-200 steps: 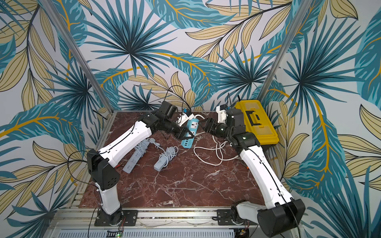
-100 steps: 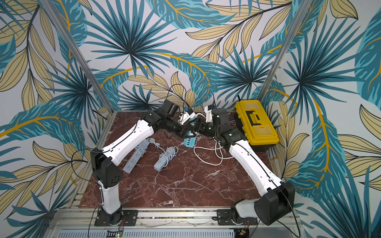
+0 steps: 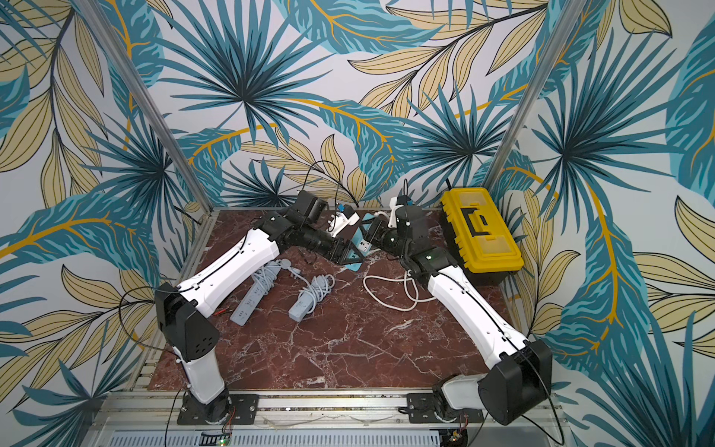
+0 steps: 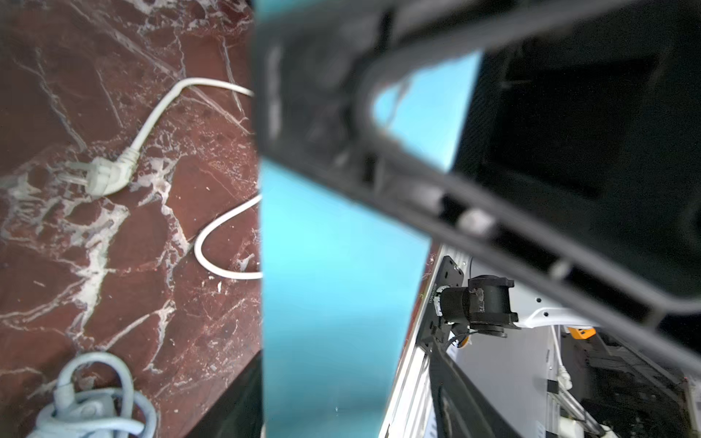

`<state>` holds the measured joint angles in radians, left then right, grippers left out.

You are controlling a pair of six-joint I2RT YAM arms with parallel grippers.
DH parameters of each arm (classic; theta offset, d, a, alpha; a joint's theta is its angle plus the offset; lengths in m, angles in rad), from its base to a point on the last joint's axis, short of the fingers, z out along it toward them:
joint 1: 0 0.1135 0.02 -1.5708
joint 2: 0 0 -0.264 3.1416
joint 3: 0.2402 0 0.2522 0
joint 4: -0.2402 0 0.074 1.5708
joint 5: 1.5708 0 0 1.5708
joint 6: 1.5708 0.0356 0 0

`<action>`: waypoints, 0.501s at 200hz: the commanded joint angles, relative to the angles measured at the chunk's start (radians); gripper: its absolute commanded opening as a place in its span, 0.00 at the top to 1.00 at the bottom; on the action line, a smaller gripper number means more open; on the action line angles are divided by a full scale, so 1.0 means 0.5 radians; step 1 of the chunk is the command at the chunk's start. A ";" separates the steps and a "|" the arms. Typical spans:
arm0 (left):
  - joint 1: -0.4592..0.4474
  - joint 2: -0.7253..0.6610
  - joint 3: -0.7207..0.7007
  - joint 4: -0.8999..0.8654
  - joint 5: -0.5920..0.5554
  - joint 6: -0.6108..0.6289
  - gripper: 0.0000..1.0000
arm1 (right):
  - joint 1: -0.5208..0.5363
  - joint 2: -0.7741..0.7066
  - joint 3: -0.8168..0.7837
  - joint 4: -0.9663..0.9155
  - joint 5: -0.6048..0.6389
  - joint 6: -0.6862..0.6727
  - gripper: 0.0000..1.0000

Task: Wrap the cord around the power strip
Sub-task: Adjust the power strip.

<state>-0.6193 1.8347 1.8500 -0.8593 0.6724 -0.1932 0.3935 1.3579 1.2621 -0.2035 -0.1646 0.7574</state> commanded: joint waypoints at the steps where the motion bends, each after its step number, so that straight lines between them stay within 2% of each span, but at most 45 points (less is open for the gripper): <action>1: 0.012 -0.048 -0.056 0.050 0.041 -0.013 0.41 | 0.005 -0.074 -0.030 0.180 0.038 0.057 0.60; 25: 0.009 -0.012 -0.006 0.051 -0.011 -0.014 0.51 | 0.005 -0.079 -0.036 0.208 0.016 0.109 0.60; 37: -0.003 0.004 0.034 0.053 -0.058 0.005 0.61 | 0.005 -0.074 -0.034 0.220 -0.001 0.138 0.59; 48: -0.011 0.009 0.068 0.052 -0.103 0.031 0.72 | 0.004 -0.077 -0.034 0.219 -0.011 0.144 0.54; 57: -0.014 0.007 0.087 0.058 -0.163 0.044 0.82 | 0.003 -0.086 -0.027 0.192 -0.010 0.111 0.45; 73: -0.003 -0.026 0.105 0.062 -0.282 0.072 0.91 | -0.023 -0.127 0.022 0.025 0.019 -0.103 0.32; 100: 0.057 -0.081 0.126 0.060 -0.307 0.067 0.97 | -0.146 -0.254 0.017 -0.353 0.168 -0.593 0.21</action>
<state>-0.6189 1.8336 1.8660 -0.8585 0.5415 -0.1646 0.3691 1.3037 1.2705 -0.2379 -0.1387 0.6907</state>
